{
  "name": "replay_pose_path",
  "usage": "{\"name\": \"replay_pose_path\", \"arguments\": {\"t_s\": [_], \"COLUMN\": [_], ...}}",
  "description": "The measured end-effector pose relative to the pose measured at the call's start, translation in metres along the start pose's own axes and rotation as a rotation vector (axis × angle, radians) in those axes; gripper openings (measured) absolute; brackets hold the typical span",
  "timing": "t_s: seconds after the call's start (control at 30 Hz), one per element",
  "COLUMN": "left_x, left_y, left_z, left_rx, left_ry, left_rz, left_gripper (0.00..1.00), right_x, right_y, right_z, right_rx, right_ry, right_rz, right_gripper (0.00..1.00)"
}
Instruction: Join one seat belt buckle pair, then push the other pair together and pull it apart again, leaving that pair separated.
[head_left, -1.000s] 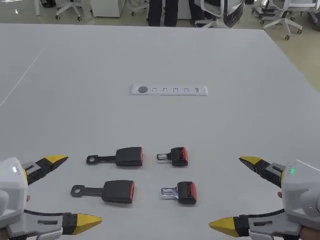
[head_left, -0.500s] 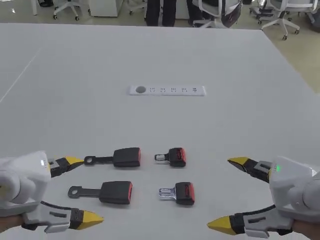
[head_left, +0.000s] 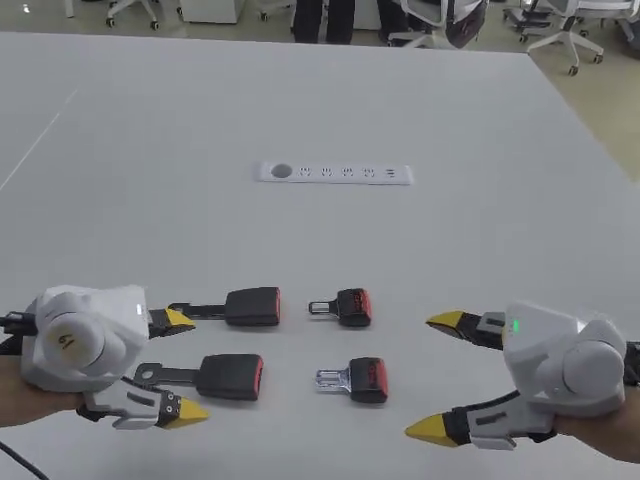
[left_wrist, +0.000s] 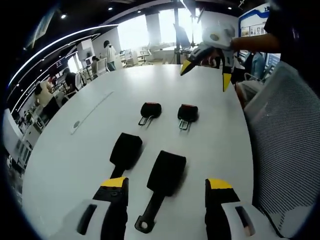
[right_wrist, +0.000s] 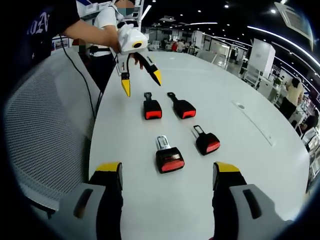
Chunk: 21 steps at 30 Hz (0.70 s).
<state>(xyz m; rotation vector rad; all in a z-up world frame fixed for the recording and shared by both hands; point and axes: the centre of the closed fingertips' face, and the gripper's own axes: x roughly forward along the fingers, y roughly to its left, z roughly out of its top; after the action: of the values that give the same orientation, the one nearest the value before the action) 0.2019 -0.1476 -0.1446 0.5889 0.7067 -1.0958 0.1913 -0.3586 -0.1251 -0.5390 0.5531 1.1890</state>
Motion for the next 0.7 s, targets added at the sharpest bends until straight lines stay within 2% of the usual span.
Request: {"name": "replay_pose_path", "arguments": {"t_s": [0.03,0.23,0.7], "left_x": [0.004,0.016,0.04], "left_y": [0.001,0.006,0.007], "left_z": [-0.004,-0.011,-0.023], "left_rx": [0.01,0.044,0.121], "left_ry": [0.011,0.056,0.182], "left_rz": [-0.006,-0.044,-0.132], "left_gripper": [0.63,0.55,0.38], "right_x": [0.002,0.013,0.038], "right_y": [0.0,0.0,-0.003], "right_z": [-0.001,-0.004,-0.013], "right_rx": [-0.007,-0.033,-0.095], "right_ry": [0.006,0.027,0.074], "right_rz": [0.007,0.049,0.133], "right_gripper": [0.72,0.66,0.51]}}
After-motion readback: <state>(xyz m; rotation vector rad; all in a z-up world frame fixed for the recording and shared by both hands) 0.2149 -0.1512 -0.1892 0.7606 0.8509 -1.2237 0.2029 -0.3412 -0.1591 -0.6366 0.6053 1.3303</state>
